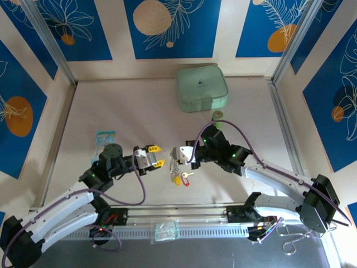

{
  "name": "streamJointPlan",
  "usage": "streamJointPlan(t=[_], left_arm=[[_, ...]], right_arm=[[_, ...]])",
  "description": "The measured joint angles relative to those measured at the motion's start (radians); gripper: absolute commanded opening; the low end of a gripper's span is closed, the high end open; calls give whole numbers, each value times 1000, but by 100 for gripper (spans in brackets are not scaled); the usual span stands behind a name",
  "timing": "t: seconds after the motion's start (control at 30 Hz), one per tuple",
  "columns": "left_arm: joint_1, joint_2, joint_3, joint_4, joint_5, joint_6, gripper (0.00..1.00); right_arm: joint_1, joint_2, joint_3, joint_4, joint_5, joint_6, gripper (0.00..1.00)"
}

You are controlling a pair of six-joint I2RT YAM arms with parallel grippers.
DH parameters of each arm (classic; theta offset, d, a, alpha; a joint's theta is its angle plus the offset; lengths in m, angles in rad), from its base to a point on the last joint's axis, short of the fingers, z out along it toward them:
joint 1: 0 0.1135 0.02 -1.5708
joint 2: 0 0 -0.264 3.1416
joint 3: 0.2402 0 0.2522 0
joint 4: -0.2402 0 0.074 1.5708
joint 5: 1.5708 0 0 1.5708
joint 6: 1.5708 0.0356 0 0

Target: Put the keys on the keyring

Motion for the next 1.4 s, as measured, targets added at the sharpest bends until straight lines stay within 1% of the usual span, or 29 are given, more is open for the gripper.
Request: streamJointPlan(t=[0.3,0.33,0.37,0.47,0.53,0.63,0.67,0.77,0.87,0.93,1.03,1.13,1.2,1.27,1.4], left_arm=[[0,1,-8,0,-31,-17,42],[0,1,-8,0,-43,-21,45],[0,1,-8,-2,-60,-27,45],[0,-6,-3,-38,-158,-64,49],[0,-10,20,-100,-246,-108,50],[0,-10,87,-211,-337,-197,50],[0,-10,108,-238,-353,-230,49],[-3,3,162,-324,-380,-387,50],[-40,22,171,-394,-401,-563,50],[-99,31,169,-449,-422,-678,51],[-154,36,161,-486,-430,-813,50],[-175,43,135,-471,-430,-912,50],[-193,59,109,-437,-426,-950,50],[-222,95,87,-398,-418,-956,48],[-297,231,80,-295,-397,-887,46]], right_arm=[[11,0,-17,23,26,-21,0],[11,0,-17,25,29,-16,0],[9,0,-17,26,31,-8,0],[-10,0,-11,15,47,73,0],[-32,0,14,-16,82,143,0],[-69,0,63,-58,136,236,0],[-80,0,72,-66,146,261,0],[-117,-9,91,-111,179,336,0],[-146,-16,108,-159,203,394,0],[-159,-18,119,-183,214,415,0],[-172,-20,121,-205,216,426,0],[-181,-23,121,-224,216,430,0],[-186,-23,121,-229,212,433,0],[-191,-24,121,-236,207,434,0],[-196,-32,121,-249,192,438,0]])
